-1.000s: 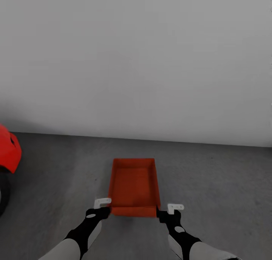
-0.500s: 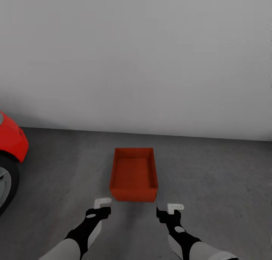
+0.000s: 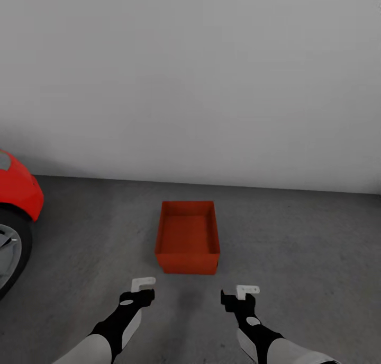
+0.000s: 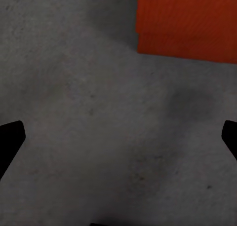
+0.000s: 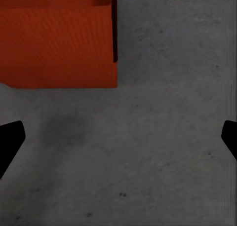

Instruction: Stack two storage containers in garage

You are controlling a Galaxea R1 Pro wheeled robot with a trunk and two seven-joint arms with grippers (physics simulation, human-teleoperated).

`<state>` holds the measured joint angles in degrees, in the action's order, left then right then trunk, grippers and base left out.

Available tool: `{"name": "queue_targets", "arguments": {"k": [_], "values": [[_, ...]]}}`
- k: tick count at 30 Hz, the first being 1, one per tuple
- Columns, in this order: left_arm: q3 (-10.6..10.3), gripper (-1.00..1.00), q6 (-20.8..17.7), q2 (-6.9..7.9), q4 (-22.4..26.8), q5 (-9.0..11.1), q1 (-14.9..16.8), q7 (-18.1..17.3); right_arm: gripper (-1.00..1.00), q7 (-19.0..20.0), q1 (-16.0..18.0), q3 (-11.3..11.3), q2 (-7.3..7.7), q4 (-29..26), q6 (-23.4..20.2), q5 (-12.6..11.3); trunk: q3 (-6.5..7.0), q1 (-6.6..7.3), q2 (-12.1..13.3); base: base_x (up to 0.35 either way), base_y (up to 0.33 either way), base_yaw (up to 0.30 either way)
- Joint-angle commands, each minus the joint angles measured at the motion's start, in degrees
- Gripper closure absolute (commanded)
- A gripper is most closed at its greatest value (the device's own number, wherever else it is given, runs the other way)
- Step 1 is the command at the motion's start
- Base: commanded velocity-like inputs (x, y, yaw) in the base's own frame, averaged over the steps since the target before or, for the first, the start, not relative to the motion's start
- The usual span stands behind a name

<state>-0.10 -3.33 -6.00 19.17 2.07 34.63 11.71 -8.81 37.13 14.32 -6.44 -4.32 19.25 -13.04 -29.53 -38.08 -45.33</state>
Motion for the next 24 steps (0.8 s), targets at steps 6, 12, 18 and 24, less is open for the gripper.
{"name": "queue_targets", "arguments": {"k": [6,12,18,24], "values": [[0.1,-1.00,-0.8,2.67,-0.6,0.3,0.0,0.2,-1.00,-0.4,0.0,0.6,4.56,0.1,-0.2,-0.5,-0.05,-0.01,0.0,-0.005,0.000,0.000],[0.1,-1.00,-0.2,10.77,-13.9,8.3,0.0,-0.3,-1.00,0.4,0.3,0.5,12.42,5.6,-0.9,-0.8,-0.05,-0.01,0.0,0.000,0.000,0.000],[-0.1,-1.00,-0.1,13.93,-18.8,12.2,-0.1,-0.5,-1.00,0.9,-8.9,0.7,12.76,6.2,-1.1,-0.4,-0.05,-0.01,0.0,0.000,0.000,0.000],[-0.2,-1.00,0.0,13.64,-19.1,12.0,-8.9,-4.7,-1.00,1.8,-17.9,0.8,12.32,6.3,-7.5,-0.4,-0.05,-0.01,0.0,0.000,0.000,0.000]]}}
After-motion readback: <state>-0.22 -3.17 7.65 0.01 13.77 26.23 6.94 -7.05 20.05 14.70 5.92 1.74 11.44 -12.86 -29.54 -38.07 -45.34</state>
